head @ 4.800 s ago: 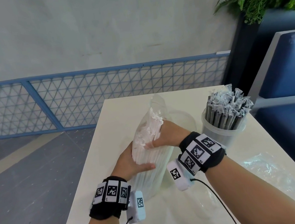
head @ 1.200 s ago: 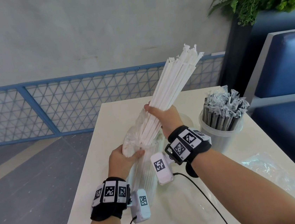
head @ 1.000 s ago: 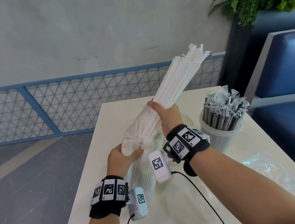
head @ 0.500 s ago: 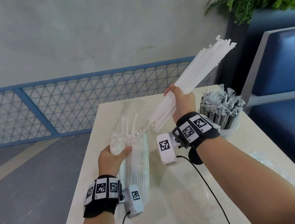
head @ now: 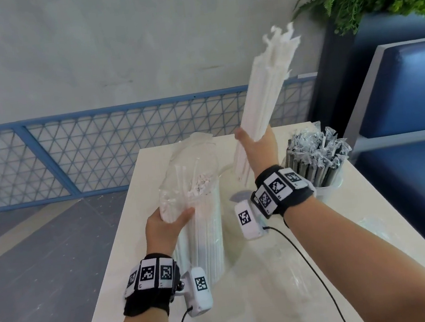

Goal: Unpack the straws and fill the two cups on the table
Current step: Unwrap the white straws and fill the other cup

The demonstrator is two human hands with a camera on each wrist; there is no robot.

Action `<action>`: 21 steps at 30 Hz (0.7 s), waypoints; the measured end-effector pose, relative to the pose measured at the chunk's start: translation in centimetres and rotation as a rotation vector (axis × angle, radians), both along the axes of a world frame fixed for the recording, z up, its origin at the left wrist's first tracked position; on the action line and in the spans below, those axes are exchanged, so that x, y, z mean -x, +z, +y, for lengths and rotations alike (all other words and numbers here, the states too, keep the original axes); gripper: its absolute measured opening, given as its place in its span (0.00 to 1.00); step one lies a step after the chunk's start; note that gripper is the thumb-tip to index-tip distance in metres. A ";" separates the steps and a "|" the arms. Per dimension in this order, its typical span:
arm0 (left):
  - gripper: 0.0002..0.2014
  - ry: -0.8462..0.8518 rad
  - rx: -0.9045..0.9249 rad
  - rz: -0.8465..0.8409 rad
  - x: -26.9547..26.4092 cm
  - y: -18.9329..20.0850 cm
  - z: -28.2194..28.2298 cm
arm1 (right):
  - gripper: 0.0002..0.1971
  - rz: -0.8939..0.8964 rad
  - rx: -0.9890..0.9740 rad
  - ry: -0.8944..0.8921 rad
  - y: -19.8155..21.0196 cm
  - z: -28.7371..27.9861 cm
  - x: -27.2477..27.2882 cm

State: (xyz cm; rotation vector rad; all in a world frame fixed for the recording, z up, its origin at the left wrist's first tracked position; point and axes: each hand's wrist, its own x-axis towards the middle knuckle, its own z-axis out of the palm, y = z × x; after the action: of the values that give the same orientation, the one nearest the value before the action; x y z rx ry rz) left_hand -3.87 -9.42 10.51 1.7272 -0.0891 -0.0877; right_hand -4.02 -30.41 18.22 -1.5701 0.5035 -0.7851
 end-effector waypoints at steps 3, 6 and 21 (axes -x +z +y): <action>0.13 -0.012 0.043 0.006 0.1 -0.4 -0.6 | 0.18 0.049 0.034 0.024 -2.2 0.6 0.0; 0.13 -0.020 0.069 0.003 0.1 -0.7 -0.7 | 0.15 0.052 0.019 0.023 -3.3 0.6 0.0; 0.14 -0.035 0.148 0.014 0.3 -1.7 0.4 | 0.11 -0.049 0.652 0.138 -1.9 6.5 4.8</action>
State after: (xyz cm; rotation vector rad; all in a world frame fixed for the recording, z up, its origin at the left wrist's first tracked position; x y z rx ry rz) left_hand -4.17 -8.99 8.82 1.5772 -0.1129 -0.1160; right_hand -8.79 -23.89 16.32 -2.1499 0.0924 -0.9310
